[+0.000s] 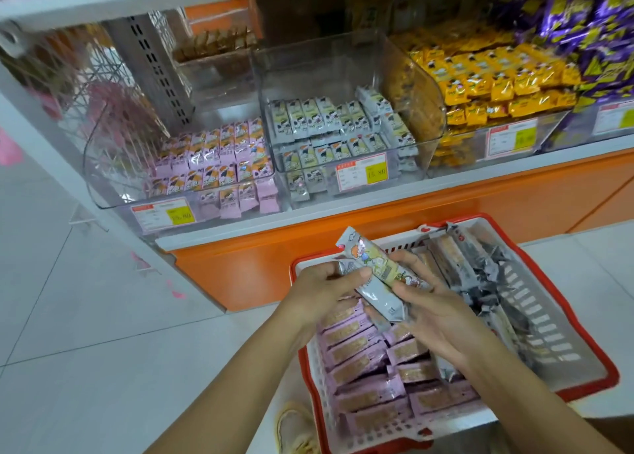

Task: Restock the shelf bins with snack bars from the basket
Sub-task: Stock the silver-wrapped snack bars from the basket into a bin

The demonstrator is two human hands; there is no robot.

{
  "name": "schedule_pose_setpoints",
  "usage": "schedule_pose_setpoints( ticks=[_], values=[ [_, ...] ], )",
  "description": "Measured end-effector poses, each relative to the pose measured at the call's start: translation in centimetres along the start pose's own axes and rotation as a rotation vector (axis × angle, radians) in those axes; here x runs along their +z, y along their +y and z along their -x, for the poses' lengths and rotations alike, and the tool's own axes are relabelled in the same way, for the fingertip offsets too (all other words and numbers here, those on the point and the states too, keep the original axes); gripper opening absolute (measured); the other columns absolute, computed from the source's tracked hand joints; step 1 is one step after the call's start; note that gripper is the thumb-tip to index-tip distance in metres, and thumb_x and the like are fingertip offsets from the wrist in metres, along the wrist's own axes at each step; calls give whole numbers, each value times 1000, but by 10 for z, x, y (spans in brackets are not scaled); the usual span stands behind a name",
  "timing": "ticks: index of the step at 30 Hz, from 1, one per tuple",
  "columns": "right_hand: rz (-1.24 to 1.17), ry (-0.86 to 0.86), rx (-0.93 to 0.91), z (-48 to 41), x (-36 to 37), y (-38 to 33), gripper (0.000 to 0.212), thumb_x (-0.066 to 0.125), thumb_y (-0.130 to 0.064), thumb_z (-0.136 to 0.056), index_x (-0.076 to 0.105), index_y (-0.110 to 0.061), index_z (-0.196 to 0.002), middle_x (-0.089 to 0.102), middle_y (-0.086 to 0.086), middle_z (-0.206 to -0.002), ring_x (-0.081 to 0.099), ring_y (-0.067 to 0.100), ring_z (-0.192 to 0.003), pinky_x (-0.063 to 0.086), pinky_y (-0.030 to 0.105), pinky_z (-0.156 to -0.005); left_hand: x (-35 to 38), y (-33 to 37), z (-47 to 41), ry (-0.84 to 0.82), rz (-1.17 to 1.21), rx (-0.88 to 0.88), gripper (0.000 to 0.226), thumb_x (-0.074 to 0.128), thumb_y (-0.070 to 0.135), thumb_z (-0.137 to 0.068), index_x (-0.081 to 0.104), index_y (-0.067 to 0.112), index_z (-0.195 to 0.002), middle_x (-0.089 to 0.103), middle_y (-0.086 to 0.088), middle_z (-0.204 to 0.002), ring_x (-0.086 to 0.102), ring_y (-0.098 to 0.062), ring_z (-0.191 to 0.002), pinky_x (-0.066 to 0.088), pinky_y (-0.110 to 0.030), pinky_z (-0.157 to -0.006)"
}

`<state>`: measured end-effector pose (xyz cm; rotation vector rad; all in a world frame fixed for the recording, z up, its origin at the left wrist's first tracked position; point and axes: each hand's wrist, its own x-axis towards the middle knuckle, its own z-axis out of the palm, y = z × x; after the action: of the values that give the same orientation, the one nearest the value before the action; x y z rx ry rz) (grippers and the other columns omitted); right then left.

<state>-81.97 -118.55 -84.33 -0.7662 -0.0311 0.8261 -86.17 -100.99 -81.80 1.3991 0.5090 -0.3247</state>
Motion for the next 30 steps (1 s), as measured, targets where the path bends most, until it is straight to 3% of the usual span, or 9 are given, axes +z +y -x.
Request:
schedule_pose_setpoints(
  ticks=[3,8,11,15,18,20,23,26,30],
  values=[
    [191,36,-69,5,5,-7,29,66,-7,-81,66,-22,-106,66,16,-115,67,28,-94,57,39,-82,7,6,3,12,81,-75,36,71,29,-82,65,9,-111,74,-5,-99,72,-17,-87,57,-21,-72],
    [872,152,-368,14,20,-13,26,61,-22,-89,60,-31,-114,60,-19,-118,59,5,-111,49,18,-87,10,18,2,-9,187,-130,34,74,17,-79,65,-1,-107,73,-14,-96,72,-22,-84,58,-23,-69],
    [867,221,-443,17,27,-24,27,59,-27,-88,59,-29,-115,61,-23,-112,60,0,-105,50,16,-81,10,25,0,-68,315,-132,12,66,2,-83,65,-2,-95,72,-18,-96,71,-22,-81,59,-27,-72],
    [575,278,-365,15,25,-32,23,67,-37,-79,68,-30,-102,69,-4,-110,69,17,-95,54,24,-66,8,32,2,-121,467,-101,5,62,-3,-77,66,-2,-79,69,-22,-97,70,-24,-82,59,-29,-70],
    [436,217,-290,12,21,-29,63,86,-52,-55,69,-20,-106,68,6,-114,68,22,-97,55,23,-61,5,36,4,-142,492,-78,18,65,2,-71,63,-3,-88,69,-23,-103,70,-26,-87,59,-31,-75],
    [415,189,-277,11,21,-30,68,87,-53,-52,69,-19,-108,68,5,-117,67,20,-103,55,23,-67,2,39,6,-130,463,-60,23,66,5,-70,62,-3,-91,70,-22,-101,71,-25,-85,59,-30,-73],
    [719,219,-326,11,31,-36,45,76,-47,-72,65,-30,-111,66,-12,-112,63,8,-105,53,21,-76,0,48,8,-82,395,13,28,70,9,-65,59,2,-90,73,-17,-94,72,-21,-80,59,-27,-68],
    [1105,213,-399,7,48,-48,55,77,-37,-71,49,-40,-118,60,-30,-107,59,-9,-95,46,9,-76,0,62,10,-52,318,113,26,70,10,-64,59,5,-87,73,-14,-96,72,-20,-82,58,-26,-75],
    [1450,212,-609,-15,69,-63,60,74,-34,-78,42,-34,-129,50,-19,-114,53,-3,-98,44,9,-77,-2,86,8,-19,401,208,36,69,7,-64,54,2,-97,69,-19,-99,71,-20,-81,58,-25,-74]
  ],
)
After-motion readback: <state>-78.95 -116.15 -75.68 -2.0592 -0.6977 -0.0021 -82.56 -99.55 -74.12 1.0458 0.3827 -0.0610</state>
